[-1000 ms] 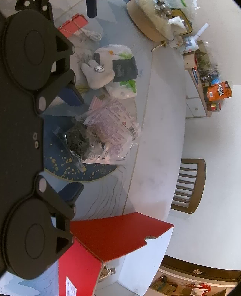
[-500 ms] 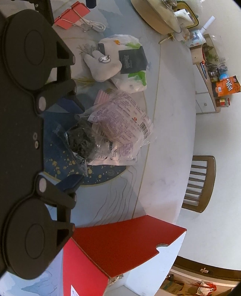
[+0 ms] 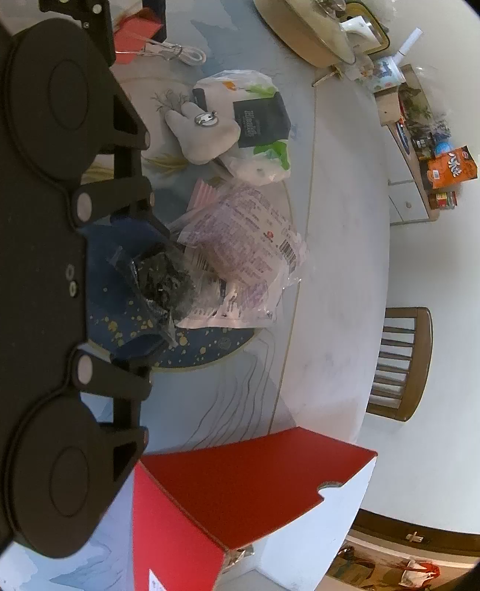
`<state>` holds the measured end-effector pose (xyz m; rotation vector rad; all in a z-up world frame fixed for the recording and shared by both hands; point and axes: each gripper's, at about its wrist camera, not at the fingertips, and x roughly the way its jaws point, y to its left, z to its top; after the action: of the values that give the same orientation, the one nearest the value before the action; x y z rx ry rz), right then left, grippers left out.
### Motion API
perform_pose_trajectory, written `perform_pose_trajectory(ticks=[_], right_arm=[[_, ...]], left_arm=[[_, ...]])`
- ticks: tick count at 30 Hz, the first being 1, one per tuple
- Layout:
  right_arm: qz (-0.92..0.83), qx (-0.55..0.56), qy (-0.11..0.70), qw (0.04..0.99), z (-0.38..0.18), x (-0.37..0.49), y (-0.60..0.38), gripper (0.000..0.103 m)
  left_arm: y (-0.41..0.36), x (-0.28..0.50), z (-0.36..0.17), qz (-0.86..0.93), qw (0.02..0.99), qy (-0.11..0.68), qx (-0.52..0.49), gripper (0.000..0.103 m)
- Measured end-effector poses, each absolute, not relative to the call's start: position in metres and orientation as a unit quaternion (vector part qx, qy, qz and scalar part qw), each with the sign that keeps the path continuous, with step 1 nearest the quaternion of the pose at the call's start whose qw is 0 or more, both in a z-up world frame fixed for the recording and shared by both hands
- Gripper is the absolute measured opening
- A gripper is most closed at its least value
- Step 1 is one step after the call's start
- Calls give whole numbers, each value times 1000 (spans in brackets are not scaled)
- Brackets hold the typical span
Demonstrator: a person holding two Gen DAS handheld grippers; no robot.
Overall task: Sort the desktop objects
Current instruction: 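Grasp the pink binder clips with the left tool while the right tool grasps the seaweed packet, then carry the clips and seaweed packet into the red box and open both tools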
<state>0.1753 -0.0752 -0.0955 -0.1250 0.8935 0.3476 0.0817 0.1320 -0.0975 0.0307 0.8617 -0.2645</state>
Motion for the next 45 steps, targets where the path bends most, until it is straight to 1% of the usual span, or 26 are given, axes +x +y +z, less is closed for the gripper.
perform_pose_trajectory(ticks=[3,10,20,28,45], right_arm=[[166,-58,430,886,-95,173,-78,47],[167,-52,431,885,-92,163,-86,42],[163,-32,431,887,-79,145,-104,42],[166,-30,425,890,-63,128,-121,42],[182,-16,404,896,-16,112,-169,42]], left_arm=[[129,81,-100,-127,898,422,23,32],[127,78,-98,-129,896,424,20,31],[119,76,-90,-135,893,430,11,31],[104,75,-72,-147,895,421,1,31],[36,84,-21,-170,902,397,-3,31]])
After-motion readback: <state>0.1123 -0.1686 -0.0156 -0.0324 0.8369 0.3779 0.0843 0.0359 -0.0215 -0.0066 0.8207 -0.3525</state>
